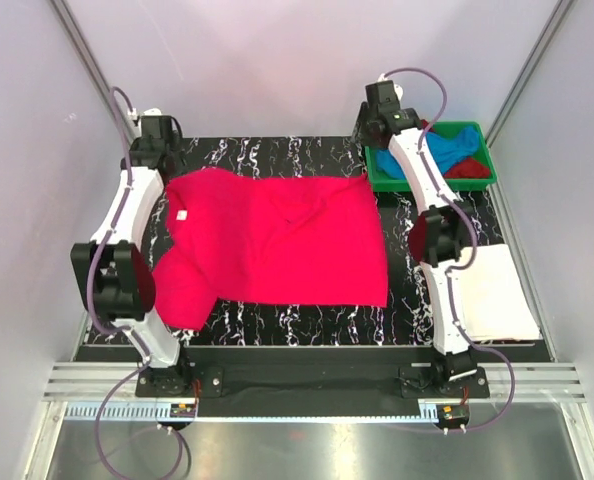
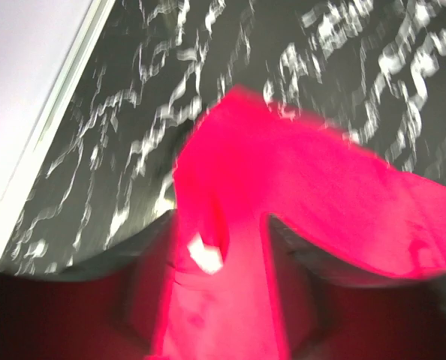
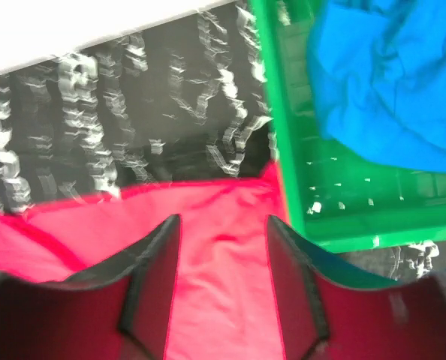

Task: Fold and stack the t-shirts
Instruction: Flatten the tshirt out

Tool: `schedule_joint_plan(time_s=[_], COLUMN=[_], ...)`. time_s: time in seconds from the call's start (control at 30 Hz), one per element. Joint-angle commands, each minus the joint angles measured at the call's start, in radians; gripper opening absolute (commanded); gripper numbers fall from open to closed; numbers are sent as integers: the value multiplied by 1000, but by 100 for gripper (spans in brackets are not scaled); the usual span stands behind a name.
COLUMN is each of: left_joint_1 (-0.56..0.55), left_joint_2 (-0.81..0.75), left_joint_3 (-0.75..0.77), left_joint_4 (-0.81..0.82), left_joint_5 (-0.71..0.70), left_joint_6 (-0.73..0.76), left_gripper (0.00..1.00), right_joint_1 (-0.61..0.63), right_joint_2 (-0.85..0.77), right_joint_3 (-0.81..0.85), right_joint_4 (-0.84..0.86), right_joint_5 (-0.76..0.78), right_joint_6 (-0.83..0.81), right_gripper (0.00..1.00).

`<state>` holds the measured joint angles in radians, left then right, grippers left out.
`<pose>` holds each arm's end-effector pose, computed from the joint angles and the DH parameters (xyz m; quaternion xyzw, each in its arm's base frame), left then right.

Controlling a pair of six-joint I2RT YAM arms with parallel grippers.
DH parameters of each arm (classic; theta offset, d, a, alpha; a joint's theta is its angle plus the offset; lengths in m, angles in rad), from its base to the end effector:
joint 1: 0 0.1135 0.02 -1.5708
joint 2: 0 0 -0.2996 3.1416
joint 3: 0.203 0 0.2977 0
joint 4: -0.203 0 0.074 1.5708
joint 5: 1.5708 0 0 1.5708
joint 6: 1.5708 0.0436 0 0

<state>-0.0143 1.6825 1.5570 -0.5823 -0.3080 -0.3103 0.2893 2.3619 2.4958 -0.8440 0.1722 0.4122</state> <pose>0.4381 0.0070 0.3592 -0.1958 0.8783 0.0707 0.4304 0.5798 0.1648 0.3463 0.0914 0.9015 0.0694 0.4172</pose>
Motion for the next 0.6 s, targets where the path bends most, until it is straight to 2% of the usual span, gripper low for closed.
schedule_joint_plan(time_s=[0.0, 0.07, 0.1, 0.17, 0.2, 0.33, 0.43, 0.5, 0.53, 0.57], left_joint_1=[33, 36, 37, 37, 37, 19, 20, 19, 20, 19], left_joint_2=[-26, -124, -159, -239, -260, -326, -328, -288, -268, -238], left_joint_3=[97, -36, -73, -183, -221, -424, -521, -572, -575, -569], left_joint_4=[5, 76, 84, 78, 73, 55, 85, 127, 140, 156], left_joint_5=[55, 61, 72, 107, 124, 200, 233, 269, 280, 302], left_joint_6=[-32, -56, -84, -108, -149, -200, -239, -251, -250, -251], left_gripper=[68, 75, 75, 75, 73, 68, 69, 68, 65, 65], right_joint_1=[-18, -18, -15, -10, 2, 95, 145, 151, 155, 157], right_joint_2=[72, -26, -85, -284, -344, -591, -702, -795, -837, -849], right_joint_3=[293, 174, -41, -267, -448, -754, -984, -1143, -1193, -1239], right_joint_4=[-280, -261, -219, -85, -51, -4, 35, 91, 114, 155], right_joint_5=[-20, -10, -11, -29, -39, -102, -163, -207, -242, -261], right_joint_6=[-55, -65, -72, -69, -69, -50, 11, 42, 57, 62], right_gripper=[58, 59, 59, 58, 58, 58, 57, 53, 42, 39])
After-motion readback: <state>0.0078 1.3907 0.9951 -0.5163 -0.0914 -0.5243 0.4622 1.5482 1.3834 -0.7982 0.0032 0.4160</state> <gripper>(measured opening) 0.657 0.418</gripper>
